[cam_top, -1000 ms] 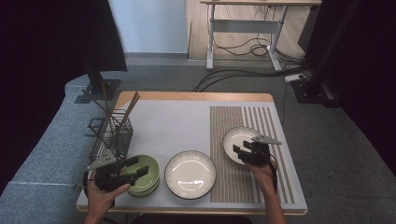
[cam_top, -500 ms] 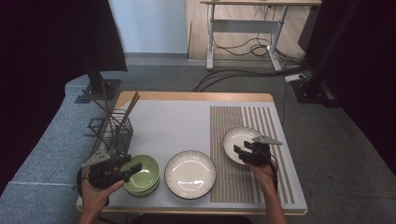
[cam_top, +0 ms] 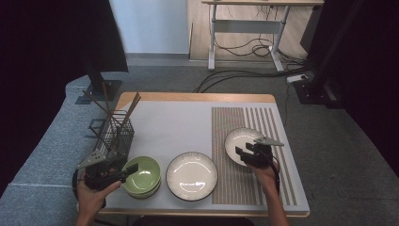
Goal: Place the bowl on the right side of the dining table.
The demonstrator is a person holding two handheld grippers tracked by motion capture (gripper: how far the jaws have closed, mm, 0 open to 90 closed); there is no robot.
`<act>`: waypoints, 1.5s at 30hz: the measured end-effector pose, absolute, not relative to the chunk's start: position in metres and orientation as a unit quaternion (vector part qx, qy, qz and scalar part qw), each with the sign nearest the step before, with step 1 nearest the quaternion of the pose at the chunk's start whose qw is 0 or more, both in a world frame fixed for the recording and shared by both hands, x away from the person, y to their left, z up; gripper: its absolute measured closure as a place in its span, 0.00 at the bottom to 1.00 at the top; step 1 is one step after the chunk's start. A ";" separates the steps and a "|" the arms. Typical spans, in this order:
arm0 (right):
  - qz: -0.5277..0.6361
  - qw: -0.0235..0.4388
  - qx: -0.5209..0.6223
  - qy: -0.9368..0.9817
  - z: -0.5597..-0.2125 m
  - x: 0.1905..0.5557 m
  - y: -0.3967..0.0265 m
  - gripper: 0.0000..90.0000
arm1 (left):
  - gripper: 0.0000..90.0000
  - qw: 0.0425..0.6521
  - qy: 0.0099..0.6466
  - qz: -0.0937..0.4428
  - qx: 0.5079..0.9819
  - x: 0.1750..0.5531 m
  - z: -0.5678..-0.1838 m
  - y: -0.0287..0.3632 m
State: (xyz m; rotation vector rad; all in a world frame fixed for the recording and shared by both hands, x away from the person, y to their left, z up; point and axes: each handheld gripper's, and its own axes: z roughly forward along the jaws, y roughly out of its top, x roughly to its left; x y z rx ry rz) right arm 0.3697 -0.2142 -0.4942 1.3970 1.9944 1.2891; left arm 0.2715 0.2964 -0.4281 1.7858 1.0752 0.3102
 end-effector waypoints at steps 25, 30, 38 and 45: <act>0.456 0.195 0.500 0.710 -0.495 0.371 -0.215 0.50 | 0.59 0.442 0.456 0.143 0.759 0.278 -0.446 0.291; 0.455 0.195 0.500 0.710 -0.495 0.371 -0.215 0.50 | 0.73 0.425 0.460 0.164 0.762 0.279 -0.448 0.290; 0.455 0.197 0.502 0.709 -0.496 0.371 -0.215 0.50 | 0.90 0.409 0.454 0.196 0.767 0.277 -0.450 0.290; 0.463 0.204 0.507 0.698 -0.493 0.370 -0.214 0.51 | 0.92 0.435 0.445 0.206 0.755 0.273 -0.445 0.290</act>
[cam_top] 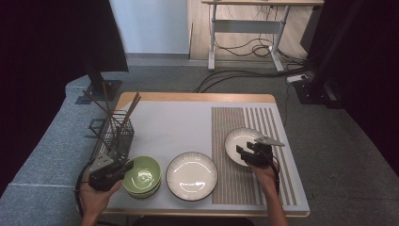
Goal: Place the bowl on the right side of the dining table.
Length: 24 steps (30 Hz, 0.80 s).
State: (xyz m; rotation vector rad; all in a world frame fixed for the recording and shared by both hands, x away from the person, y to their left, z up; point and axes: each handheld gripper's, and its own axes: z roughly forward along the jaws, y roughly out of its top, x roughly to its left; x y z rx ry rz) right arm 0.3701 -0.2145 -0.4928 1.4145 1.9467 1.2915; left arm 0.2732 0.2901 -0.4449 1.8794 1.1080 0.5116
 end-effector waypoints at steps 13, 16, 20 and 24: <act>0.499 0.203 0.465 0.703 -0.470 0.360 -0.189 0.52 | 0.93 0.435 0.439 0.228 0.752 0.272 -0.440 0.287; 0.502 0.198 0.460 0.705 -0.468 0.359 -0.185 0.52 | 0.93 0.438 0.439 0.232 0.749 0.272 -0.438 0.288; 0.503 0.194 0.458 0.707 -0.468 0.358 -0.181 0.52 | 0.93 0.443 0.439 0.235 0.745 0.272 -0.437 0.289; 0.504 0.191 0.454 0.709 -0.468 0.358 -0.178 0.52 | 0.93 0.441 0.438 0.238 0.746 0.272 -0.434 0.289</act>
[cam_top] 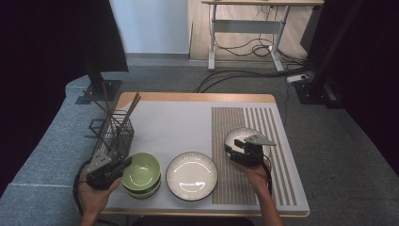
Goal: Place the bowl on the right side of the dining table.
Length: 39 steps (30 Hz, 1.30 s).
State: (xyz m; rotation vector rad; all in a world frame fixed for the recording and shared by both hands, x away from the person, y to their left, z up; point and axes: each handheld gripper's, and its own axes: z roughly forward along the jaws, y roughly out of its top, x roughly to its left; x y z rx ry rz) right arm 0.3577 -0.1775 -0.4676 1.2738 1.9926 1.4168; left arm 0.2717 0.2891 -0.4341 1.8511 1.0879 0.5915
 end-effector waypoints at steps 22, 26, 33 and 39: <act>0.510 0.187 0.448 0.710 -0.465 0.357 -0.171 0.52 | 0.93 0.455 0.435 0.239 0.739 0.280 -0.412 0.292; 0.511 0.185 0.446 0.711 -0.464 0.357 -0.169 0.52 | 0.93 0.459 0.435 0.237 0.737 0.282 -0.408 0.293; 0.513 0.185 0.440 0.713 -0.462 0.356 -0.165 0.52 | 0.93 0.461 0.431 0.237 0.739 0.285 -0.404 0.291; 0.514 0.186 0.435 0.715 -0.461 0.356 -0.163 0.52 | 0.93 0.462 0.429 0.234 0.740 0.288 -0.402 0.288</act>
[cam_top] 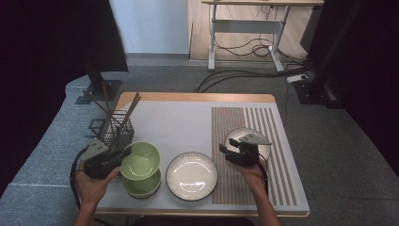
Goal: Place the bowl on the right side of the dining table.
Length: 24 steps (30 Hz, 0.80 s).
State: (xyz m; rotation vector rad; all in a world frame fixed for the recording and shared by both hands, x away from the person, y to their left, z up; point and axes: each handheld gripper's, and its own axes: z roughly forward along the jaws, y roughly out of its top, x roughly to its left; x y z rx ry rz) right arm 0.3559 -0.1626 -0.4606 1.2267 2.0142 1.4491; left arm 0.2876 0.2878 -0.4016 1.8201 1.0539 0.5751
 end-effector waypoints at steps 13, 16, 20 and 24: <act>0.525 0.176 0.416 0.721 -0.449 0.355 -0.148 0.51 | 0.93 0.466 0.418 0.222 0.748 0.297 -0.399 0.273; 0.526 0.172 0.411 0.724 -0.448 0.356 -0.144 0.51 | 0.93 0.466 0.416 0.222 0.749 0.300 -0.399 0.268; 0.525 0.167 0.406 0.729 -0.449 0.355 -0.138 0.51 | 0.93 0.462 0.412 0.221 0.753 0.304 -0.399 0.261; 0.526 0.167 0.402 0.731 -0.445 0.355 -0.132 0.51 | 0.93 0.461 0.413 0.219 0.754 0.308 -0.401 0.256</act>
